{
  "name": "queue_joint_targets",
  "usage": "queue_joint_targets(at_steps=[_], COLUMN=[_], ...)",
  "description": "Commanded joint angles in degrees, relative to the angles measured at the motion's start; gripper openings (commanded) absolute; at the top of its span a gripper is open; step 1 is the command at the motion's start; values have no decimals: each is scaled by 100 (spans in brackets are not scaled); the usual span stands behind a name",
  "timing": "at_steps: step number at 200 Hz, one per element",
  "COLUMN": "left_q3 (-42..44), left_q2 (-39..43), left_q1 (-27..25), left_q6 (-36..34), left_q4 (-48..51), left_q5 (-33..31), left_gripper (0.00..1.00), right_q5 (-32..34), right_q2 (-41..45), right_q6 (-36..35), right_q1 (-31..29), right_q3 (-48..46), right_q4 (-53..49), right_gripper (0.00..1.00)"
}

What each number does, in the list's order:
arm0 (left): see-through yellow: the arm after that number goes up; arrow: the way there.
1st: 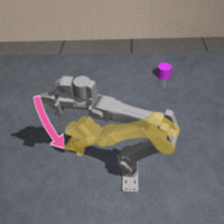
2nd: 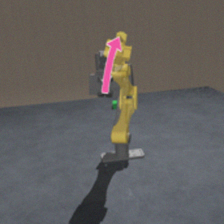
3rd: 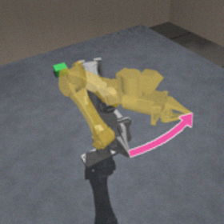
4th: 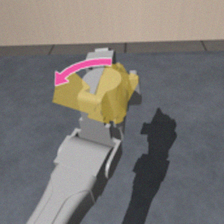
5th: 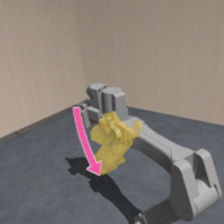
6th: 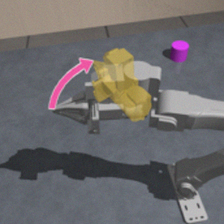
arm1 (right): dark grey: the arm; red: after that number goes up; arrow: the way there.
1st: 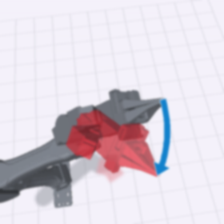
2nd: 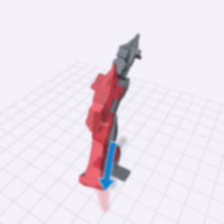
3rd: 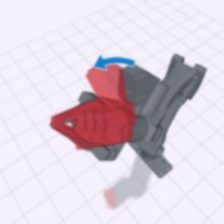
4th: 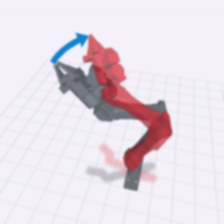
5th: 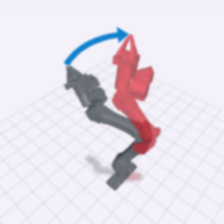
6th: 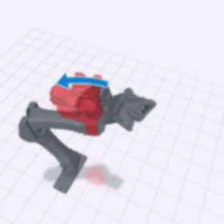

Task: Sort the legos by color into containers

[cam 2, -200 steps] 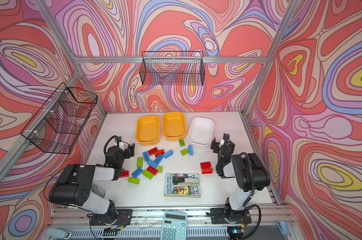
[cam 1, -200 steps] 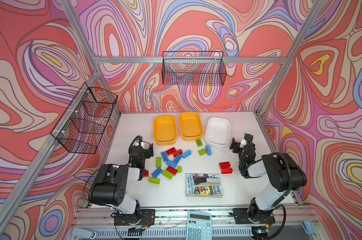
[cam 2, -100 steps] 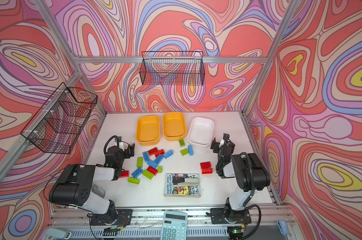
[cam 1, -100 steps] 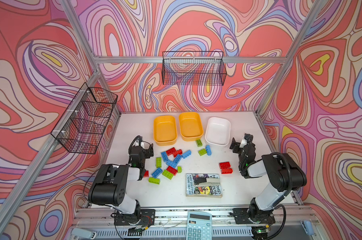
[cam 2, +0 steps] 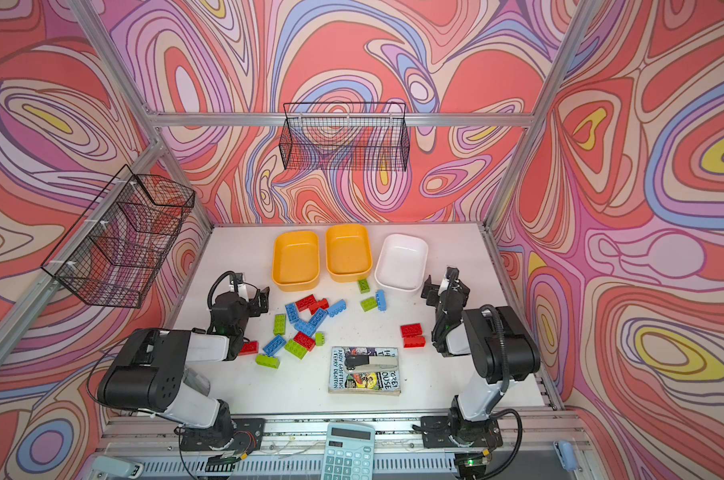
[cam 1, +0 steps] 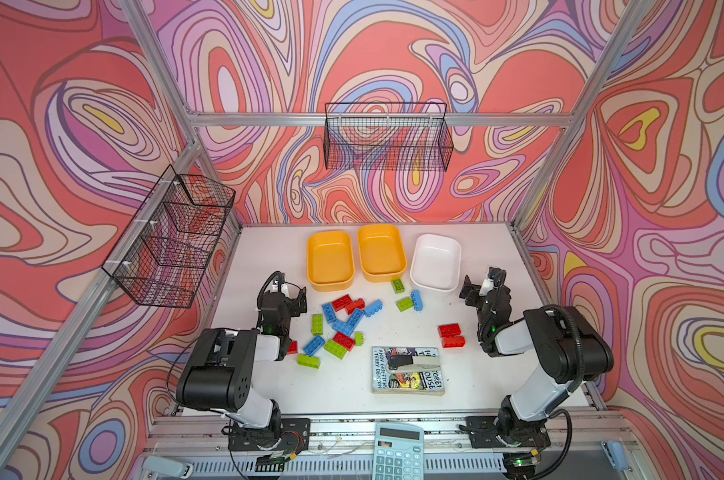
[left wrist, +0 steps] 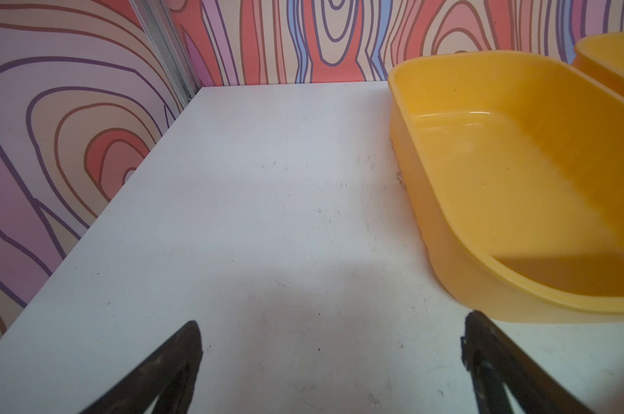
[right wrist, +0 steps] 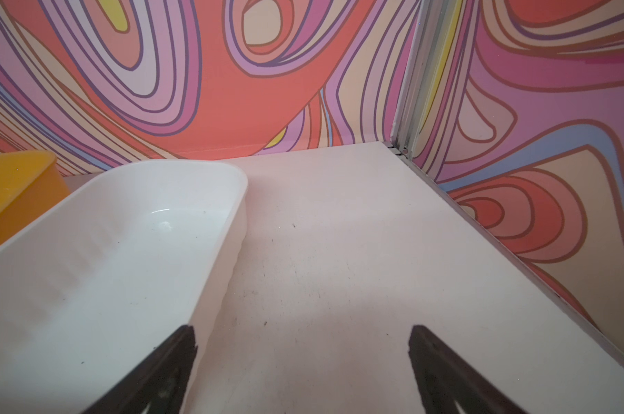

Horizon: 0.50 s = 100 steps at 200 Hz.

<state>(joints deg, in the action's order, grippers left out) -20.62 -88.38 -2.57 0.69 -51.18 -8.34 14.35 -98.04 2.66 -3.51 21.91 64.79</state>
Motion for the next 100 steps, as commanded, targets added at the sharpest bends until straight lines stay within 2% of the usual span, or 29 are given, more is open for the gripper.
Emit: queue_joint_targets(at_steps=[1,100], left_q3=[-82,-113], left_q2=[-2,-17], left_q1=[37,37], left_q6=[11,11], left_q4=[-33,30], left_q5=[43,52], left_gripper=[100,100], right_q5=[57,58], right_q2=[22,11], right_q6=[-9,-2], right_q1=[-10,-6], right_q3=[-38,6], right_q4=[143,68], right_gripper=[98,98])
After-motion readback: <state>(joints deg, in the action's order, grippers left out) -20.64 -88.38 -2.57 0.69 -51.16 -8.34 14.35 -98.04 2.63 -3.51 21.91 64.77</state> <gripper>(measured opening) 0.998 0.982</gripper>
